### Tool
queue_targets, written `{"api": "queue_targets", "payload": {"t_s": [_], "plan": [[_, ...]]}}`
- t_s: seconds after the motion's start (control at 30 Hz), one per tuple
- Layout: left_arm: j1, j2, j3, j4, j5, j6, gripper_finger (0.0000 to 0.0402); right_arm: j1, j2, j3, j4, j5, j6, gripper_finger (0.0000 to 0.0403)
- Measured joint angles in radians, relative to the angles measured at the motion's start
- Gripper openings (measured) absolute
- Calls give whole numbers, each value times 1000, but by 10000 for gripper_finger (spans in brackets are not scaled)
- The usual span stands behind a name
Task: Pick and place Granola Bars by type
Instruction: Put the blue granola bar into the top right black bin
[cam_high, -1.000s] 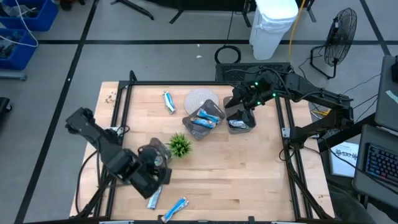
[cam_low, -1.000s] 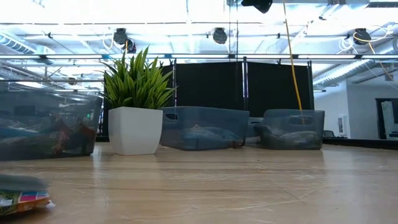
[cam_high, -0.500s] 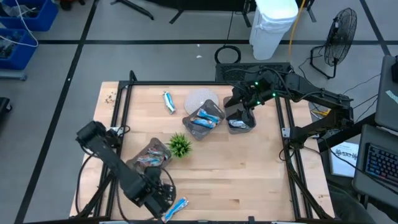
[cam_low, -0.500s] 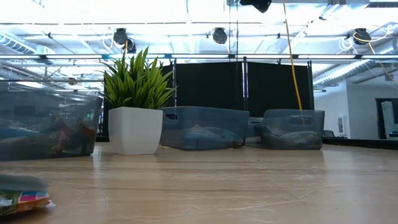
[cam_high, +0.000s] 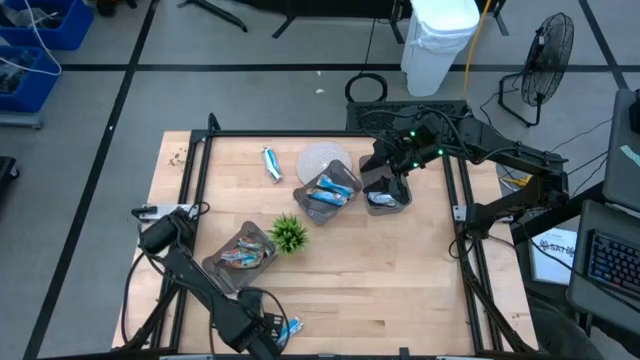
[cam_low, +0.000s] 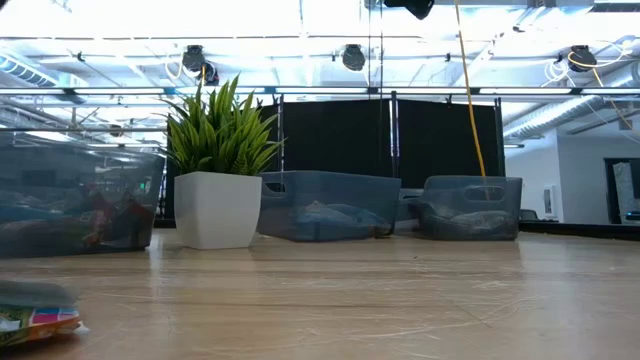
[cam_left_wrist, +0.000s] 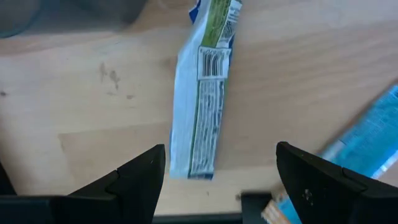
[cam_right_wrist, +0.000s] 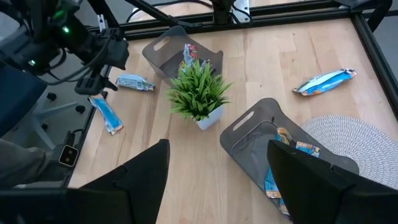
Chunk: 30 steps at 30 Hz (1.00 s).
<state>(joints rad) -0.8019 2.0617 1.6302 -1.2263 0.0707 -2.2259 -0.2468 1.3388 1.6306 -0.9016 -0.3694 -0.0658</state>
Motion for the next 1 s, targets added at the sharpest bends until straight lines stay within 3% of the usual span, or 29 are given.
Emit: {"api": "queue_targets", "payload": {"t_s": [0.17,0.4,0.8,1.0], "plan": [[0,46,-7,-1,0,4,305,0,0,0,0,0,0,263],[0,38,-109,94,20,2,305,0,0,0,0,0,1,263],[4,35,-116,150,8,31,304,0,0,0,0,0,1,263],[4,35,-116,155,8,31,261,0,0,0,0,0,0,262]]}}
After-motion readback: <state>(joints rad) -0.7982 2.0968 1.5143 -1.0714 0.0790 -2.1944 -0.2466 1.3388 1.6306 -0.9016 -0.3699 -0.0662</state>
